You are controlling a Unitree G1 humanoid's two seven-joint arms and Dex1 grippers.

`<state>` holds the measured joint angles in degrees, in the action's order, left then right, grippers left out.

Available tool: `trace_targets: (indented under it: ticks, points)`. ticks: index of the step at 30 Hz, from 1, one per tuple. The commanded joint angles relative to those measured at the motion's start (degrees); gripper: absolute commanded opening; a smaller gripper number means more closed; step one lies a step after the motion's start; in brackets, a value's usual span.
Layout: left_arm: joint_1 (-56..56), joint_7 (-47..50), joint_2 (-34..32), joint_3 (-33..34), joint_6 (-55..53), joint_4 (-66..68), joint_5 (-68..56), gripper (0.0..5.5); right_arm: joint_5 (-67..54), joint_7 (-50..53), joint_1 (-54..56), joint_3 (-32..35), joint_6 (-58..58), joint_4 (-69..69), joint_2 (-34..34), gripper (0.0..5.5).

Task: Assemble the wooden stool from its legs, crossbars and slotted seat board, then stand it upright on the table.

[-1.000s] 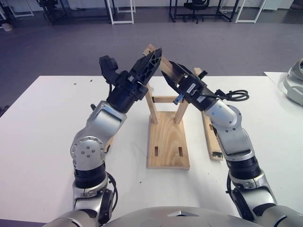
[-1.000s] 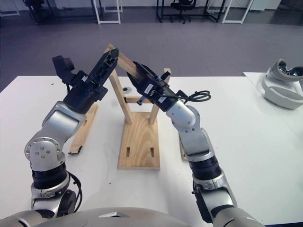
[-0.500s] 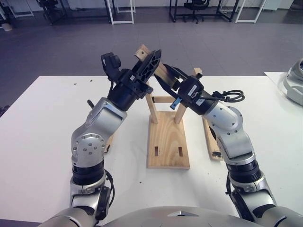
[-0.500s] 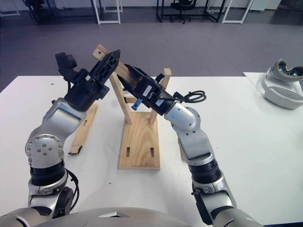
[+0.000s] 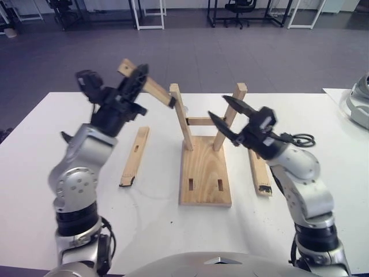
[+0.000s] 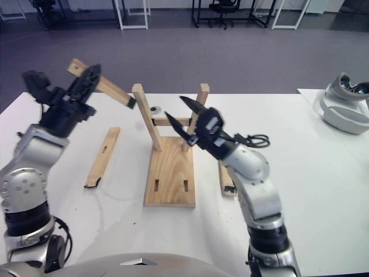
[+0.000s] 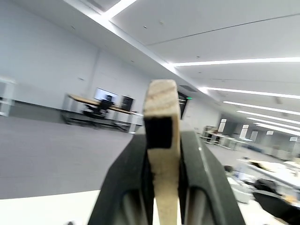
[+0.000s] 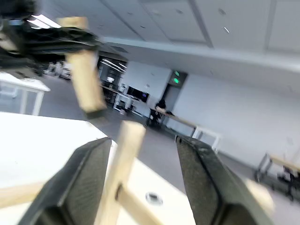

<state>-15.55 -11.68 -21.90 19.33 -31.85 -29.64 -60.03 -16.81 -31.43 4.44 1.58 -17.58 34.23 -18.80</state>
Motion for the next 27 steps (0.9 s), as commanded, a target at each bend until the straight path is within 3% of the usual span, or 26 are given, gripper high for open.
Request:
trace_targets:
  ticks: [1, 6, 10, 15, 27]
  points:
    - [7.54, -6.60, -5.43, 3.43, 4.70, 6.70, 9.15, 0.40, -1.13, 4.95, -7.83, 14.73, 1.76, -13.41, -1.66, 2.55]
    - [6.93, -11.65, -3.51, -3.27, 16.75, 26.44, 26.11, 0.40, 13.04, 16.82, -8.52, 14.87, 19.75, -35.81, -0.72, 2.55]
    - [7.93, -10.88, -2.49, -3.76, 14.79, 31.13, 28.37, 0.40, 15.88, 19.23, -8.27, 12.69, 26.65, -42.30, 0.75, 2.55]
    - [5.84, -9.15, 0.63, -0.81, 10.42, 31.65, 23.88, 0.40, 17.47, 19.97, -8.46, 10.34, 29.94, -44.98, 1.30, 2.55]
    - [5.48, -8.69, 0.86, -1.13, 12.54, 38.31, 29.73, 0.40, 17.24, 21.12, -8.13, 8.76, 31.34, -47.44, 1.67, 2.55]
